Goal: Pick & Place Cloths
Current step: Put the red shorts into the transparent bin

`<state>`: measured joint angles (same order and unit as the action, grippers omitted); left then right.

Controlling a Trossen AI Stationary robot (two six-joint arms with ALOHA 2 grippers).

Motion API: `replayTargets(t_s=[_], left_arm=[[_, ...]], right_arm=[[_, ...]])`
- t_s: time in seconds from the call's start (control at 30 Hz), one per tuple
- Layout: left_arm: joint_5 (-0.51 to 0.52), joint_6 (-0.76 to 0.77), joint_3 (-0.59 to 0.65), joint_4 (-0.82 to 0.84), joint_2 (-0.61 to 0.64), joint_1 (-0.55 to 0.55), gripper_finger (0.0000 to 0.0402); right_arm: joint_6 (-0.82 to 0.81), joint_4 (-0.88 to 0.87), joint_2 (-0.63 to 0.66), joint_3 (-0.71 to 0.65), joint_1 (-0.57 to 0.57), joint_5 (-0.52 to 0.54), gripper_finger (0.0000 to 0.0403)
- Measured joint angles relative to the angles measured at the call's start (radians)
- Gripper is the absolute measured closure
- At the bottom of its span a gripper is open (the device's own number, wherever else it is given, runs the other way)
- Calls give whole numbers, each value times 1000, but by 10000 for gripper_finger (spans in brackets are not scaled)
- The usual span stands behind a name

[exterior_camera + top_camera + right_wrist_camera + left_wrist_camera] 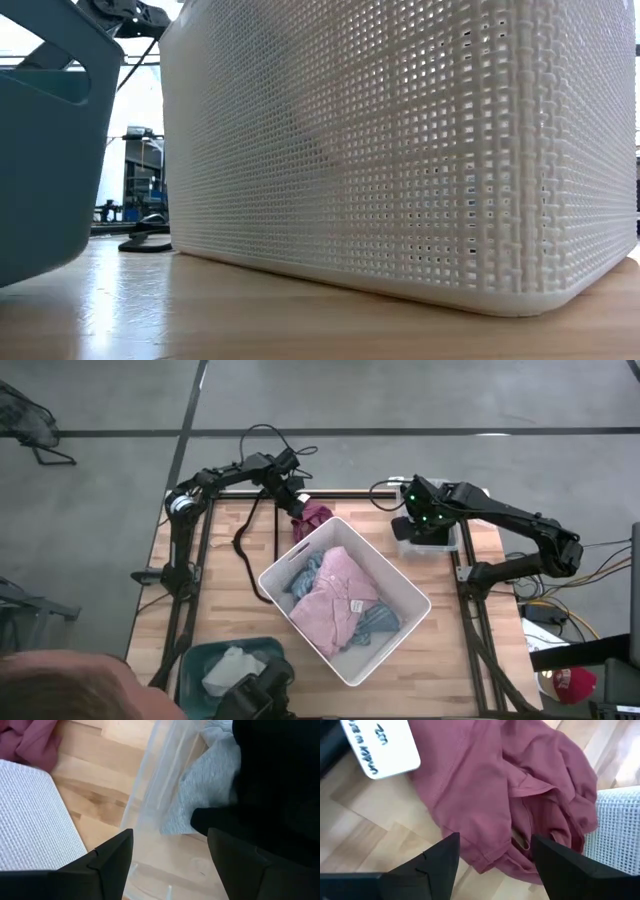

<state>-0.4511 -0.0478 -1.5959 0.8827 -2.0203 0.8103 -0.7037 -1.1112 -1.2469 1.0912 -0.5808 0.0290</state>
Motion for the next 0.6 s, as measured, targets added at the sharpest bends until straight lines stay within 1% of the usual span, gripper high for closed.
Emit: replayTargets(t_s=[0.17,0.33,0.43,0.57,0.6], left_arm=[[5,-6,0,-35,-11,-4,154],[5,-3,0,-43,-17,-3,158],[4,19,0,-35,-45,-4,185],[-45,24,-4,-34,-72,-3,244],[-39,23,-13,-36,-70,-3,258]], right_arm=[[-29,1,0,0,0,0,147],[-31,4,0,0,0,-1,161],[-30,13,0,-1,0,0,171],[-30,37,0,-1,0,-1,181],[-31,43,0,-1,0,-1,183]])
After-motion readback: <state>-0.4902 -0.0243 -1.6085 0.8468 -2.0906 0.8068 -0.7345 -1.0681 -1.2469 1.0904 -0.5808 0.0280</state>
